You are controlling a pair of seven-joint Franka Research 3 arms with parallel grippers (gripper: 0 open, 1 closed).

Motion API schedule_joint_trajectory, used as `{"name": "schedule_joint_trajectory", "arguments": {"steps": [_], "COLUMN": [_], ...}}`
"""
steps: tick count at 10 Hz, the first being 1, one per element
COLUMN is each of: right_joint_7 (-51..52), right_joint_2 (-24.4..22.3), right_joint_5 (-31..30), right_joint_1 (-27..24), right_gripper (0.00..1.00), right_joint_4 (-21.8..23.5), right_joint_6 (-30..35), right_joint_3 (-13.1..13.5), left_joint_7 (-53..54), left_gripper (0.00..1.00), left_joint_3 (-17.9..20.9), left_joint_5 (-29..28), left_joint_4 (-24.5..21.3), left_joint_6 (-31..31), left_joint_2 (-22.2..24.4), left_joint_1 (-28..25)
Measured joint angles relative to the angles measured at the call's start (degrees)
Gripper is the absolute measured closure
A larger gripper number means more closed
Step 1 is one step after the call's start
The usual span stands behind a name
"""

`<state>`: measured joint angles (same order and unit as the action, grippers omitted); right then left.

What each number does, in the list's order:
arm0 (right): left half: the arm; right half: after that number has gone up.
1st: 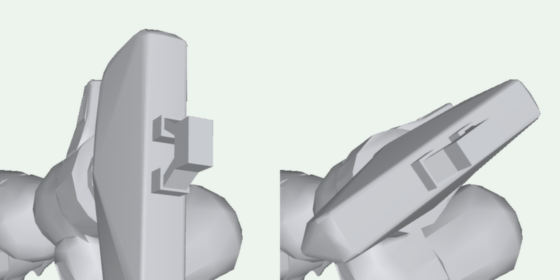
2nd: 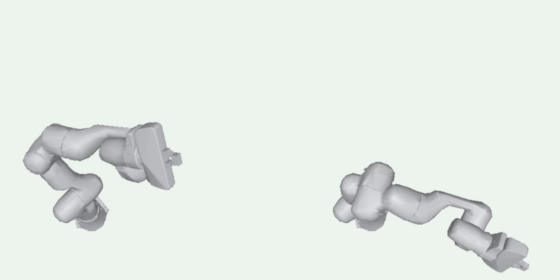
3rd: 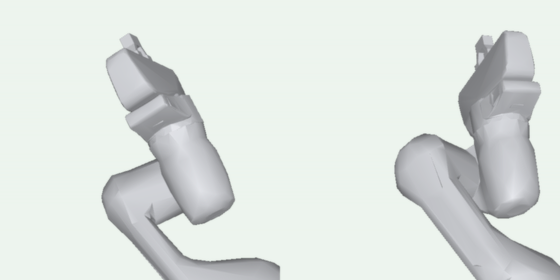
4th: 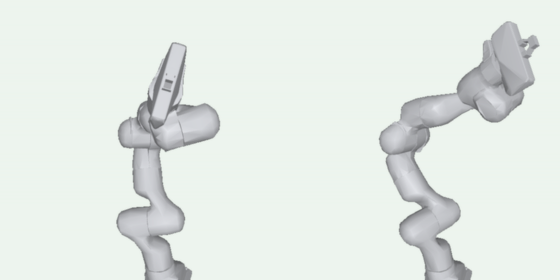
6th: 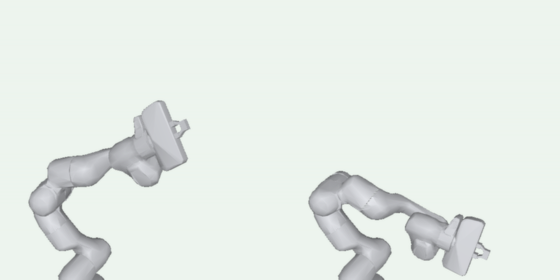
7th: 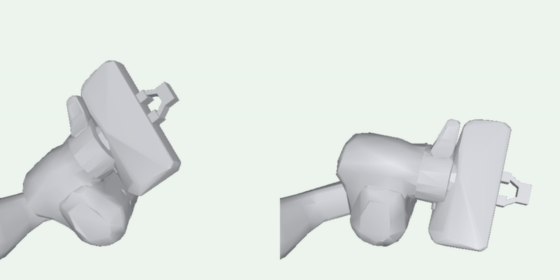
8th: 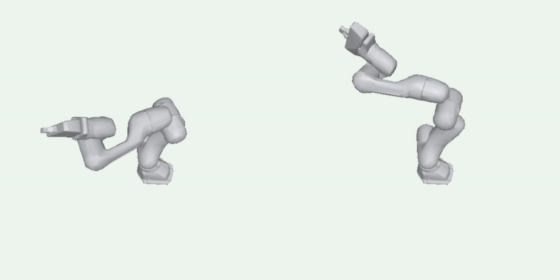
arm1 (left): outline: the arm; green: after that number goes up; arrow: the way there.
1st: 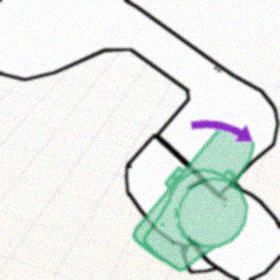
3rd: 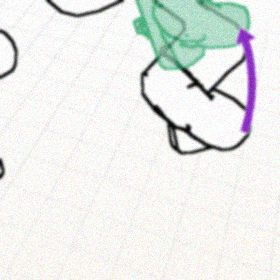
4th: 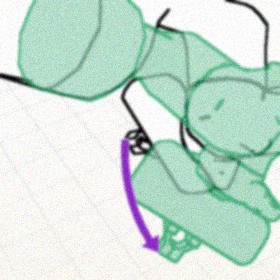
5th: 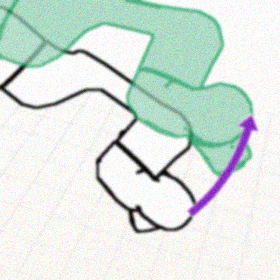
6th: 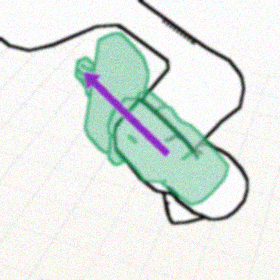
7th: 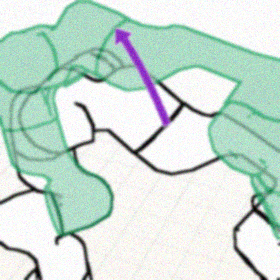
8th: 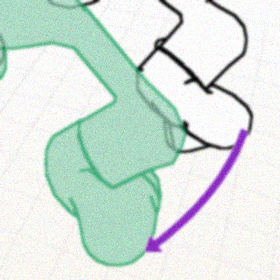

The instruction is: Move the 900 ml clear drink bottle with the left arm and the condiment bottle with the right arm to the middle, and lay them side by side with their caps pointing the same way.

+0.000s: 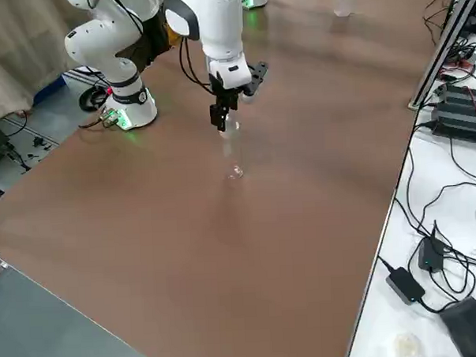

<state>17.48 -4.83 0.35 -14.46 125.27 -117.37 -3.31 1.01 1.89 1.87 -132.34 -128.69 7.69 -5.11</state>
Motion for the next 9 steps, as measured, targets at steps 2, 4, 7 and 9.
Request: {"name": "schedule_joint_trajectory", "arguments": {"steps": [2, 4, 7, 9], "right_joint_7": [0.0, 0.0, 0.1, 0.1], "right_joint_2": [0.0, 0.0, 0.0, 0.0], "right_joint_5": [0.0, 0.0, 0.0, 0.0], "right_joint_1": [0.1, 0.1, 0.1, 0.1], "right_gripper": [0.09, 0.1, 0.12, 0.16], "right_joint_4": [0.0, 0.4, 0.9, 1.1], "right_joint_6": [-0.1, -0.2, -0.4, -0.7], "right_joint_3": [-0.1, -0.2, -0.2, -0.2], "left_joint_7": [0.0, 0.0, 0.0, -0.1], "left_gripper": [0.0, 0.01, 0.29, 0.29], "left_joint_3": [0.0, 0.0, 0.0, 0.0], "left_joint_5": [0.0, 0.0, 0.0, 0.0], "left_joint_4": [0.0, 0.0, 0.2, 0.3], "left_joint_6": [-0.6, -1.3, -1.4, -1.3], "left_joint_2": [-0.7, -1.4, -1.3, -1.4], "left_joint_1": [0.0, 0.0, 0.0, 0.0]}}
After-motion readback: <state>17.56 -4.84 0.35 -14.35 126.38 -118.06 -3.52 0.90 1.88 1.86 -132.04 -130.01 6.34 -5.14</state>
